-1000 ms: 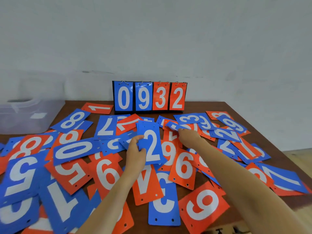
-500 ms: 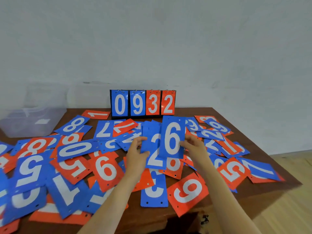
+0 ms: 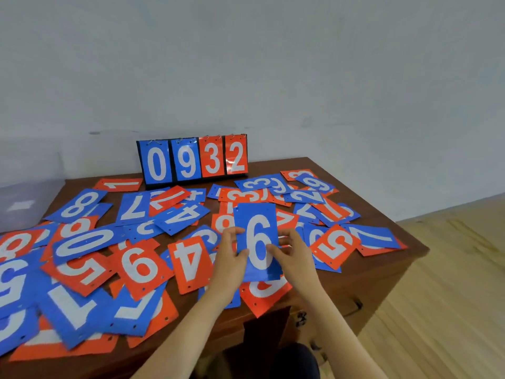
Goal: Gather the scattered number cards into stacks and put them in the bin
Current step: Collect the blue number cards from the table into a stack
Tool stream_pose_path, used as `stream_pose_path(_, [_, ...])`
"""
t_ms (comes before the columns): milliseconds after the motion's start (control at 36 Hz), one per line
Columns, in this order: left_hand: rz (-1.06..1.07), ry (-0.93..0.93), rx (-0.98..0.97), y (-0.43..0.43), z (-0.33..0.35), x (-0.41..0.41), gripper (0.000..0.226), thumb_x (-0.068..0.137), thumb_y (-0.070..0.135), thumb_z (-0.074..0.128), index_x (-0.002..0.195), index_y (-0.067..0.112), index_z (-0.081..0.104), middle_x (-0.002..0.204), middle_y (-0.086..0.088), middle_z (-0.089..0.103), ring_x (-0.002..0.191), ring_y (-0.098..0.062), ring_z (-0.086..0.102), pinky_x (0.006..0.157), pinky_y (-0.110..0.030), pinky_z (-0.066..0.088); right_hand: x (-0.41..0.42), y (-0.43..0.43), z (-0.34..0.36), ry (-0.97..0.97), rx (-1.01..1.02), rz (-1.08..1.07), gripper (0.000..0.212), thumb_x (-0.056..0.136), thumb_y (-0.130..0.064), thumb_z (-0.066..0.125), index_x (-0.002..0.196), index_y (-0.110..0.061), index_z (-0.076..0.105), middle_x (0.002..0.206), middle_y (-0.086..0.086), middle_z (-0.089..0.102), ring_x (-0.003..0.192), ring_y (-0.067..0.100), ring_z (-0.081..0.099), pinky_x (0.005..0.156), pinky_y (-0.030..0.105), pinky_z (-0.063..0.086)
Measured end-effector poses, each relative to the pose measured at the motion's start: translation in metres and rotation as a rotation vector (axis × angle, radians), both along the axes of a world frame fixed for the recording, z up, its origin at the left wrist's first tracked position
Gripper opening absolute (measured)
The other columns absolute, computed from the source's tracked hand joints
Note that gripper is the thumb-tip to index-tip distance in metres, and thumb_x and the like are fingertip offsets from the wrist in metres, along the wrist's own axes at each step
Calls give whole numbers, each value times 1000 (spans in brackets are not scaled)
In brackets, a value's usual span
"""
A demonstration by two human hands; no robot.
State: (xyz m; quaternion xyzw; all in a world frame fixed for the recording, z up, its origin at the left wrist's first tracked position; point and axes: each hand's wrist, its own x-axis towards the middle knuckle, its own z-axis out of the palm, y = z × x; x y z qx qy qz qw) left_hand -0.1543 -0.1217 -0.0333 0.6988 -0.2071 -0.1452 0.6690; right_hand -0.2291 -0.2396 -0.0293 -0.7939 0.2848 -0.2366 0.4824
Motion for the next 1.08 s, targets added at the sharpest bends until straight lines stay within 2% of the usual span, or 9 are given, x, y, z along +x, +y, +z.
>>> stream_pose_path(83, [-37,-64,80,-15,3,5,35,90,-7,46,105,24,54,107,23,47,104,-2,50,85,-28,51,2,-17,0,56,3,6,33,89,-29,64,116,-18,51,102,-8,55,90,9,54,68,16,49])
stream_pose_path(222, [-85,-130,172,-49,18,31,38,86,-11,43,105,19,54,108,11,51,62,-4,46,45,-11,35,24,-70,9,133,-64,7,32,91,-21,60,121,-13,52,113,4,62,94,15,59,83,33,53])
stream_pose_path(389, [-67,5,247,-101,26,83,42,85,-14,37,106,19,53,118,-6,53,65,-16,49,49,-25,37,81,-164,13,385,-381,21,51,91,-7,52,140,-6,39,142,15,43,129,31,43,100,37,39])
stream_pose_path(500, [-34,77,262,-128,25,112,42,87,-15,37,113,14,52,115,-10,52,53,-12,41,37,-16,30,118,-216,3,635,-642,88,59,86,-4,53,142,-8,35,143,16,41,133,33,36,106,39,36])
stream_pose_path(667, [-1,132,234,-150,18,139,34,91,-7,46,116,16,53,111,1,47,87,-15,61,37,-11,40,146,-255,-14,866,-667,196,71,91,-12,54,150,-14,16,155,13,15,145,34,6,114,48,22])
stream_pose_path(722, [-4,131,229,-153,15,142,32,92,-4,49,116,17,53,115,2,46,102,-17,59,42,-12,44,149,-261,-13,883,-592,262,70,94,-13,52,152,-16,13,157,11,15,144,32,14,113,43,27])
stream_pose_path(806, [-3,110,228,-157,12,143,33,92,-4,48,117,18,53,112,6,43,85,-6,54,47,-12,46,149,-264,-14,904,-548,353,64,96,-9,42,152,-23,13,155,6,25,133,29,39,100,35,40])
stream_pose_path(944, [-7,107,212,-158,13,138,32,92,-3,47,118,16,54,111,5,45,89,-6,52,47,-10,47,138,-256,-18,894,-1036,410,66,96,-7,43,152,-16,9,151,9,30,124,28,48,92,34,46])
stream_pose_path(1083, [15,143,175,-145,17,129,31,92,-1,49,117,16,54,120,2,47,103,-16,57,50,-14,51,126,-239,-7,776,-1244,328,47,95,-9,43,141,-13,33,130,9,53,108,26,57,81,35,48])
